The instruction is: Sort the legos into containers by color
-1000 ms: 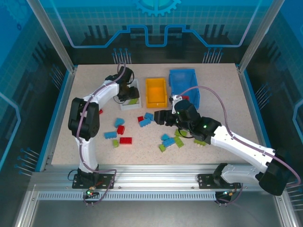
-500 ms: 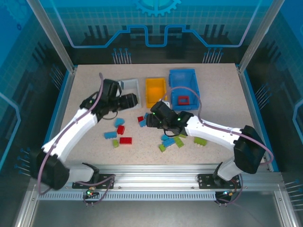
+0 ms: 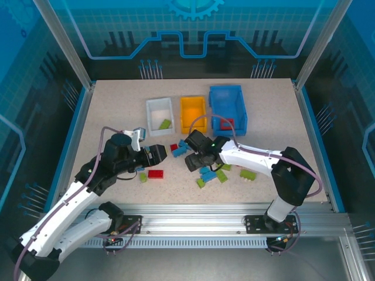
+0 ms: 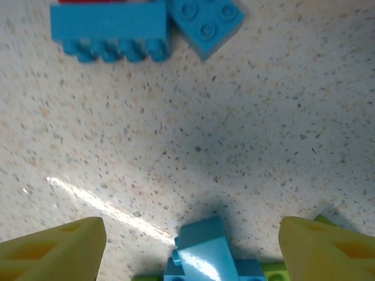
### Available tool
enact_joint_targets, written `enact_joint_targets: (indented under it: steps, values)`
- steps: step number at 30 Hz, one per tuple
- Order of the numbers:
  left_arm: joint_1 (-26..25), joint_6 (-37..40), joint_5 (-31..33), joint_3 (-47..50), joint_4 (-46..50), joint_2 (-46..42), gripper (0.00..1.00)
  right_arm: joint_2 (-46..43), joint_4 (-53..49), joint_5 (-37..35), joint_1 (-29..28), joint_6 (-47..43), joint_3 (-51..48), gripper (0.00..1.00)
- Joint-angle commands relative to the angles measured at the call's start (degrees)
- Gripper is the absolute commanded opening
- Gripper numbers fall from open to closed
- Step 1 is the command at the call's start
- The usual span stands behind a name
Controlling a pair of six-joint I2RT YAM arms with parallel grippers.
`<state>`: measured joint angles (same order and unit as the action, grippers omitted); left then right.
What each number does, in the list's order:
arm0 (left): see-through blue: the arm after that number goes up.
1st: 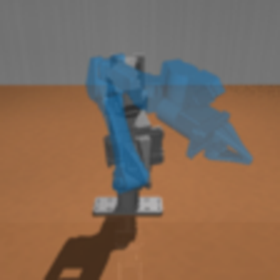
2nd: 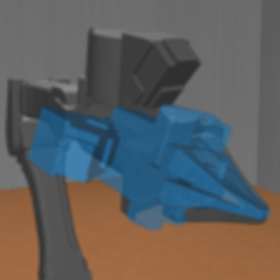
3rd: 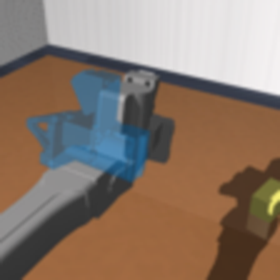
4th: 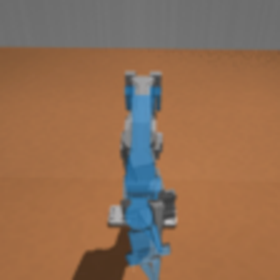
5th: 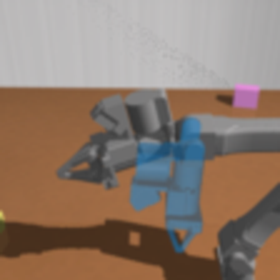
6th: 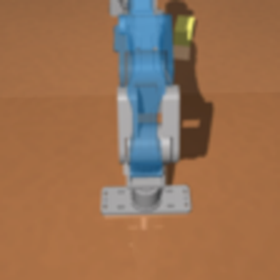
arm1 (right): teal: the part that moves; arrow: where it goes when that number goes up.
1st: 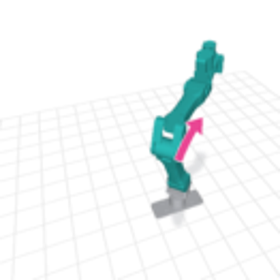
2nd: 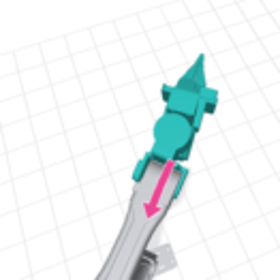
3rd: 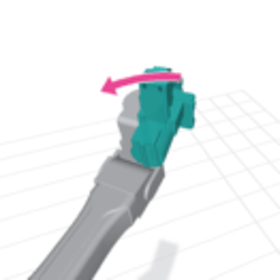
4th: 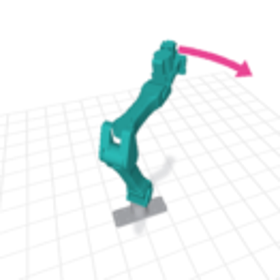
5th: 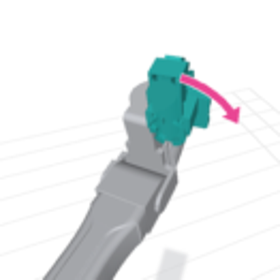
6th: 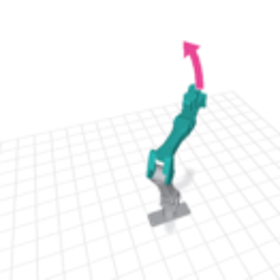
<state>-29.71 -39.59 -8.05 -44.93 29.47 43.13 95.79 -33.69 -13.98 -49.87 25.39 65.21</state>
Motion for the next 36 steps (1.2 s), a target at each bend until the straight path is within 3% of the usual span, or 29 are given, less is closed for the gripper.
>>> enact_joint_targets:
  steps: [1, 11, 27, 32, 36]
  values:
    - [-0.5, -2.0, -2.2, 0.3, 0.1, -0.7, 0.77, 2.6, -4.2, 4.4, 1.5, -7.3, 1.7, 0.80]
    - [-1.2, -5.0, -4.6, 1.0, 0.7, -2.7, 0.78, 8.7, -8.3, 4.6, 2.0, -6.5, 3.4, 0.69]
    - [-1.6, -5.6, -4.0, 1.3, -0.7, -2.7, 0.78, 10.3, -7.2, 2.1, 2.1, -4.9, 3.9, 0.35]
    - [-1.6, -5.5, 0.9, 0.3, -0.3, -2.2, 0.77, 5.8, -7.1, -2.5, 3.2, -3.4, 8.8, 0.30]
    - [-1.7, -5.1, 6.2, -0.7, -0.8, 0.2, 0.77, 7.7, -7.2, -3.4, 6.0, -1.9, 16.9, 0.29]
